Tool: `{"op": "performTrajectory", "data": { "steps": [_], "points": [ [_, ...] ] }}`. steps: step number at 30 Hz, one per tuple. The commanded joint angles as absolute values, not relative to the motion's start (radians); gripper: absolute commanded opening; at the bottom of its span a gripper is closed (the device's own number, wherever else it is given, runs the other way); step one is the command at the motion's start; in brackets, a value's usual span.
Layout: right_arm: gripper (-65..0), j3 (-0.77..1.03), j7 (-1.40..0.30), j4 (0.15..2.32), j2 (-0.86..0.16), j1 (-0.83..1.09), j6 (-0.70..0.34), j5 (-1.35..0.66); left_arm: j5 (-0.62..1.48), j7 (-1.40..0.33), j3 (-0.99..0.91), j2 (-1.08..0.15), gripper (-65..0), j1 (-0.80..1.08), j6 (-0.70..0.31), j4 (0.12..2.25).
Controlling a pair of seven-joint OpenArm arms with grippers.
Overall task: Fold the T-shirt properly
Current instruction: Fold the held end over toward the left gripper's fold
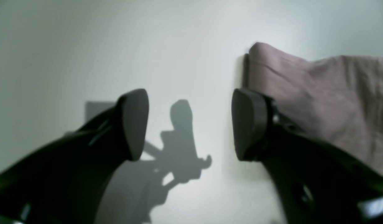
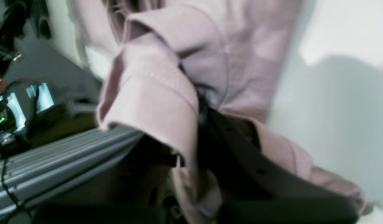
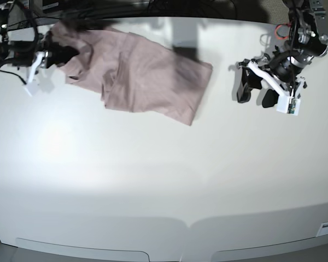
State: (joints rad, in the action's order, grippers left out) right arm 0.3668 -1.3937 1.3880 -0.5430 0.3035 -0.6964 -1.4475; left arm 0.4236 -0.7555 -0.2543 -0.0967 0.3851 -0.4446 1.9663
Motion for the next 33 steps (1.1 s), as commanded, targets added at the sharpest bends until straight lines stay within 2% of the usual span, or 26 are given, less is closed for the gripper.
{"op": "performTrajectory", "data": {
  "steps": [1, 7, 13, 16, 18, 19, 21, 22, 28, 33],
  "points": [
    [-65.0, 0.376, -1.396, 1.432, -0.542, 0.302, -0.698, -1.484, 0.439, -0.732, -0.255, -0.101, -23.8, 0.380, -0.449, 1.986],
    [-65.0, 0.376, -1.338, 1.576, -0.430, 0.302, -0.698, -1.475, 0.438, -0.733, -0.255, -0.101, -23.9, 0.380, -0.449, 1.986],
    [-65.0, 0.382, -1.333, 1.661, -0.404, 0.302, -0.698, -1.409, 0.435, -0.717, -0.255, -0.101, -25.1, 0.380, -0.469, 1.985],
    [-65.0, 0.403, -1.333, 1.662, -0.404, 0.302, -0.698, -1.408, 0.436, -0.654, -0.253, -0.100, -30.7, 0.380, -0.522, 1.975],
    [-65.0, 0.416, -1.333, 1.662, -0.403, 0.302, -0.698, -1.408, 0.439, -0.599, -0.253, -0.100, -37.5, 0.380, -0.539, 1.964],
    [-65.0, 0.422, -1.333, 1.662, -0.404, 0.302, -0.698, -1.408, 0.439, -0.570, -0.253, -0.100, -44.0, 0.380, -0.540, 1.955],
    [-65.0, 0.429, -1.333, 1.662, -0.404, 0.302, -0.698, -1.406, 0.438, -0.509, -0.234, -0.100, -62.6, 0.379, -0.540, 1.919],
    [-65.0, 0.431, -1.334, 1.662, -0.403, 0.302, -0.698, -1.398, 0.437, -0.482, -0.215, -0.100, -65.0, 0.379, -0.540, 1.895],
    [-65.0, 0.432, -1.336, 1.662, -0.390, 0.302, -0.698, -1.384, 0.272, -0.368, -0.053, -0.100, -65.0, 0.325, -0.522, 1.733],
    [-65.0, 0.434, -1.330, 1.662, -0.391, 0.302, -0.698, -1.341, 0.198, -0.366, 0.004, -0.101, -65.0, 0.231, -0.334, 1.647]
  ]
}}
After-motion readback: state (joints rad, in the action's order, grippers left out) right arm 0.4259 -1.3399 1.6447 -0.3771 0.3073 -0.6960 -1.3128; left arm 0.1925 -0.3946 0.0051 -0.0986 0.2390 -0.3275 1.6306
